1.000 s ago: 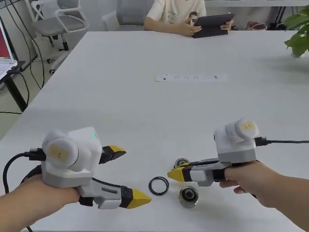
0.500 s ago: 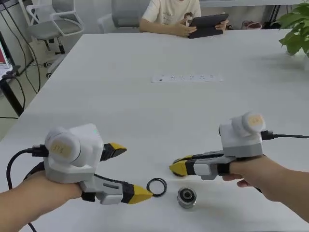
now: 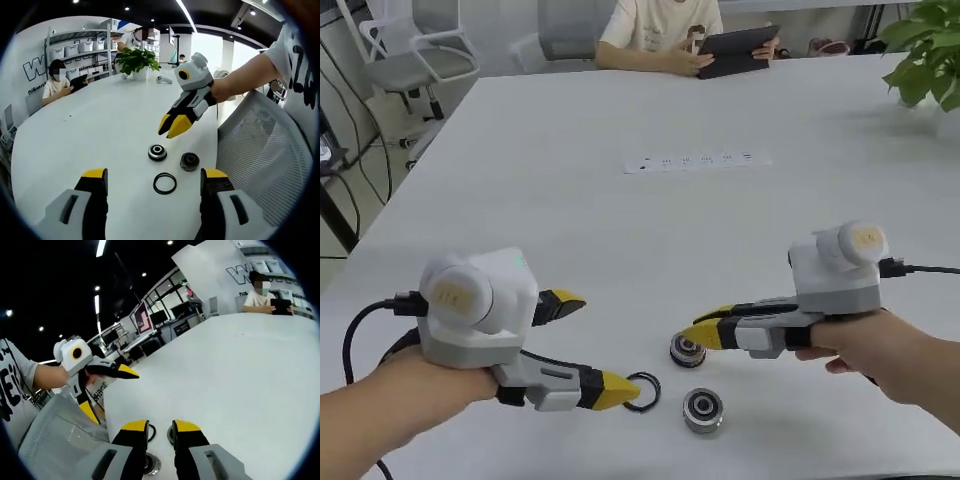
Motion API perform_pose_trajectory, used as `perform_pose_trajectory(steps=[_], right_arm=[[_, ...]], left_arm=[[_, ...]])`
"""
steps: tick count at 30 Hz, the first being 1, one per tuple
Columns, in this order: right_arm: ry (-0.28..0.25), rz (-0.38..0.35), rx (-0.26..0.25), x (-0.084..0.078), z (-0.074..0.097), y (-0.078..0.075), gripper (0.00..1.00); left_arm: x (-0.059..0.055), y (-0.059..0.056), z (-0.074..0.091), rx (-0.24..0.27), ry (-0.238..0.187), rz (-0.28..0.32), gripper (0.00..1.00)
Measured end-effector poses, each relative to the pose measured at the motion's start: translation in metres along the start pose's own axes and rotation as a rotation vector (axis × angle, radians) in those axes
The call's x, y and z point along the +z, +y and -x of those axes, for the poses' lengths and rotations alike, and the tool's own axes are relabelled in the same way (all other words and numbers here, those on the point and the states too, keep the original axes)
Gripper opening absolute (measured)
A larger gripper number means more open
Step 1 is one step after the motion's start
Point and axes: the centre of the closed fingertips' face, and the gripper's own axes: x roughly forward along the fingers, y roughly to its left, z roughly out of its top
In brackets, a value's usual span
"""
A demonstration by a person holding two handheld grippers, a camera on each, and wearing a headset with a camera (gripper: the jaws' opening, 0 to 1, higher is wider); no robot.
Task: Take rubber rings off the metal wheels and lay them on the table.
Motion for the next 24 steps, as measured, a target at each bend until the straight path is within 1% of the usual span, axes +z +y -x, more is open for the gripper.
perform_pose_trajectory(steps=[2,6,9,16,24], right_arm=[[0.0,0.003,-0.009,-0.001,0.003,-0.004,0.19],[-0.001,0.015,-0.028,-0.002,0.008,-0.012,0.22],[-0.007,0.021,-0.039,-0.001,0.011,-0.014,0.23],[-0.001,0.043,-0.058,-0.005,0.015,-0.022,0.26],[0.016,0.075,-0.066,-0.012,0.014,-0.022,0.29]], left_arm=[[0.001,0.001,-0.001,-0.002,-0.002,0.01,0.73],[0.003,0.002,-0.005,-0.003,0.0,0.01,0.73],[0.004,0.004,-0.008,-0.006,-0.001,0.009,0.73],[0.006,0.007,-0.014,-0.006,0.001,0.006,0.72],[0.007,0.01,-0.023,-0.012,0.008,-0.007,0.71]])
